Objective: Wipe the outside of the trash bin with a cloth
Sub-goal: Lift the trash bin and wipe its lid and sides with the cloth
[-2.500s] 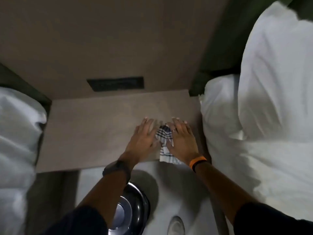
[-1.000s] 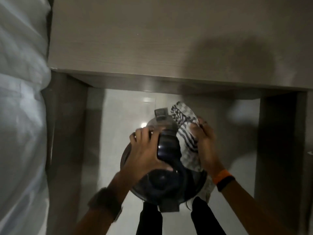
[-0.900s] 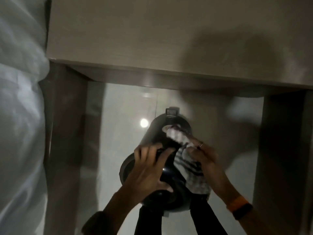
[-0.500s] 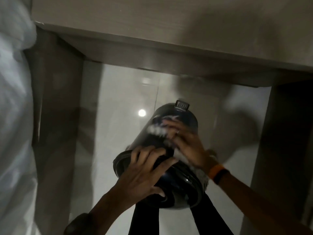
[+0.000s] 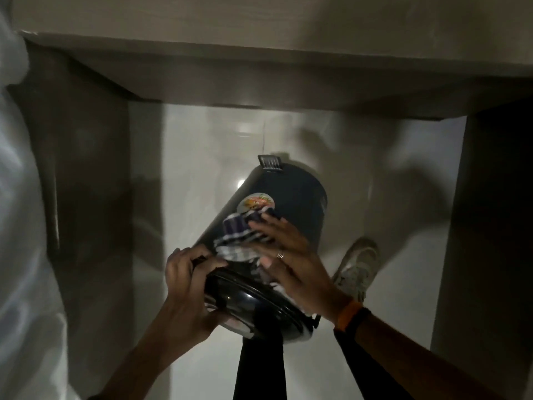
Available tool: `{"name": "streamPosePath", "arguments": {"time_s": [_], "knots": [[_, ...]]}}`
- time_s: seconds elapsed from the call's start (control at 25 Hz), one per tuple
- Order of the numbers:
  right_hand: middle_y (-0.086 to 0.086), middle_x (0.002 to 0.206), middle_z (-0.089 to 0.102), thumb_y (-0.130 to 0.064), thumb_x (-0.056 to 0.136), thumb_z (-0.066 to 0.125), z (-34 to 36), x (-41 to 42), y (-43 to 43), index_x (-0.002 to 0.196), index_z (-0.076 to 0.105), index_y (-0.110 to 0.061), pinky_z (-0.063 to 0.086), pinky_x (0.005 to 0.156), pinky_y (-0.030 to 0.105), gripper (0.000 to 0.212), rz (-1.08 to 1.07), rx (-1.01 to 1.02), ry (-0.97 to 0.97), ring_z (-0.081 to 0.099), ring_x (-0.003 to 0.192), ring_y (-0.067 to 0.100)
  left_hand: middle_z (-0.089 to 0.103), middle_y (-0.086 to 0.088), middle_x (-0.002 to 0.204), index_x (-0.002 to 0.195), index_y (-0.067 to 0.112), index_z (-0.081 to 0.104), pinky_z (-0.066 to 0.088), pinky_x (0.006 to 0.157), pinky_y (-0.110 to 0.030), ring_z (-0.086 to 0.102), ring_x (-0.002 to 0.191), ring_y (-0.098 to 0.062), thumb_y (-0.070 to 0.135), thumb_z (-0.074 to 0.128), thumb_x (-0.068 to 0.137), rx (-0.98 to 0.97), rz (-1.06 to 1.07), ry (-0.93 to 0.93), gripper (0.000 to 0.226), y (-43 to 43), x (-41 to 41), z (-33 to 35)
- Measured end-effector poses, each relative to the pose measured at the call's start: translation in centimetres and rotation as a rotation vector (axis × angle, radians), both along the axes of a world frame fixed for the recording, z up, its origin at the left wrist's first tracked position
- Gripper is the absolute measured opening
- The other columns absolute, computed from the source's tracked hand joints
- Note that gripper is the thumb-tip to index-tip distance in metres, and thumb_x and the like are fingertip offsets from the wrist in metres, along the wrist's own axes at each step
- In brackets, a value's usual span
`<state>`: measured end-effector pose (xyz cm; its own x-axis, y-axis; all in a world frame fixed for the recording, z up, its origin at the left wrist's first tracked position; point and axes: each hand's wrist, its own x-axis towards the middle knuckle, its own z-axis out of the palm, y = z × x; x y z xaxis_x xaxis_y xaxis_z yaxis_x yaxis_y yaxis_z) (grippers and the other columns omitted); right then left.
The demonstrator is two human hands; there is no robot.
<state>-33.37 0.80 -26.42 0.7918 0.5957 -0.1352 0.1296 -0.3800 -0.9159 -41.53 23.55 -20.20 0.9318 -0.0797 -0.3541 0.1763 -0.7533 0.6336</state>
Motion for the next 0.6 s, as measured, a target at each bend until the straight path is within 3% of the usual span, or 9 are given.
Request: {"name": "streamPosePath", "arguments": {"time_s": [0.08, 0.16, 0.2, 0.28, 0.36, 0.44, 0.52, 0.6], "knots": [[0.001, 0.165, 0.045, -0.022, 0.113, 0.044, -2.9, 3.5, -1.9, 0.146, 0.056, -0.030, 0.043, 0.120, 0.031, 0.036, -0.340, -0.028, 0.235, 0.051, 0.145, 0.020, 0.037, 0.000, 0.139, 0.133, 0.036, 0.046, 0.043, 0.103, -0.071, 0.036, 0.131, -0.035, 0.078, 0.061, 0.077, -0.038, 0.003, 0.008, 0.071, -1.2, 0.7, 0.0], [0.015, 0.161, 0.049, -0.010, 0.112, 0.044, -4.8, 7.6, -3.4, 0.149, 0.052, -0.011, 0.042, 0.124, 0.042, 0.038, -0.742, -0.121, 0.622, 0.049, 0.148, 0.033, 0.034, 0.017, 0.140, 0.133, 0.047, 0.044, 0.042, 0.109, -0.049, 0.034, 0.132, -0.031, 0.074, 0.071, 0.059, -0.093, 0.112, 0.050, 0.083, -2.0, 2.2, 0.3], [0.019, 0.160, 0.048, -0.006, 0.112, 0.042, -5.0, 8.2, -3.7, 0.150, 0.049, -0.003, 0.036, 0.127, 0.047, 0.039, -0.786, -0.100, 0.708, 0.045, 0.151, 0.036, 0.032, 0.024, 0.139, 0.132, 0.050, 0.044, 0.039, 0.110, -0.040, 0.034, 0.132, -0.027, 0.070, 0.076, 0.049, -0.129, 0.160, 0.070, 0.091, -1.8, 3.4, 0.6], [0.016, 0.164, 0.043, -0.004, 0.110, 0.046, -2.6, 6.5, -2.3, 0.150, 0.050, -0.002, 0.028, 0.131, 0.047, 0.040, -0.638, 0.007, 0.632, 0.036, 0.157, 0.030, 0.035, 0.014, 0.138, 0.128, 0.046, 0.041, 0.039, 0.111, -0.038, 0.037, 0.132, -0.025, 0.072, 0.081, 0.036, -0.160, 0.228, 0.111, 0.104, -0.1, 5.4, 1.0], [-0.002, 0.169, 0.039, -0.022, 0.108, 0.053, 1.4, 3.1, -1.3, 0.146, 0.057, -0.027, 0.025, 0.133, 0.035, 0.038, -0.403, 0.158, 0.507, 0.026, 0.162, 0.015, 0.037, -0.007, 0.146, 0.133, 0.040, 0.035, 0.041, 0.116, -0.047, 0.040, 0.138, -0.029, 0.072, 0.086, 0.029, -0.230, 0.324, 0.249, 0.120, 2.4, 6.9, 1.6], [-0.017, 0.169, 0.036, -0.037, 0.108, 0.052, 3.2, 1.8, -1.2, 0.140, 0.057, -0.053, 0.024, 0.133, 0.032, 0.036, -0.321, 0.184, 0.469, 0.022, 0.162, 0.005, 0.024, -0.012, 0.162, 0.148, 0.034, 0.029, 0.032, 0.123, -0.061, 0.028, 0.152, -0.033, 0.085, 0.082, 0.032, -0.281, 0.305, 0.339, 0.137, 3.5, 8.1, 2.3], [-0.019, 0.169, 0.035, -0.029, 0.109, 0.051, 3.1, 3.6, -0.9, 0.134, 0.053, -0.061, 0.025, 0.132, 0.029, 0.041, -0.439, 0.178, 0.528, 0.026, 0.160, 0.001, 0.010, -0.004, 0.170, 0.154, 0.046, 0.025, 0.012, 0.124, -0.072, 0.006, 0.160, -0.034, 0.102, 0.058, 0.050, -0.086, 0.103, 0.250, 0.123, 1.4, 9.3, 2.8], [-0.015, 0.166, 0.039, -0.019, 0.109, 0.051, 2.3, 5.5, -0.5, 0.136, 0.051, -0.052, 0.029, 0.127, 0.016, 0.042, -0.518, 0.170, 0.583, 0.035, 0.153, -0.003, 0.028, -0.010, 0.165, 0.150, 0.048, 0.041, 0.003, 0.119, -0.078, 0.014, 0.158, -0.040, 0.101, 0.043, 0.068, 0.247, -0.183, -0.006, 0.098, -2.2, 11.2, 2.3]]}}
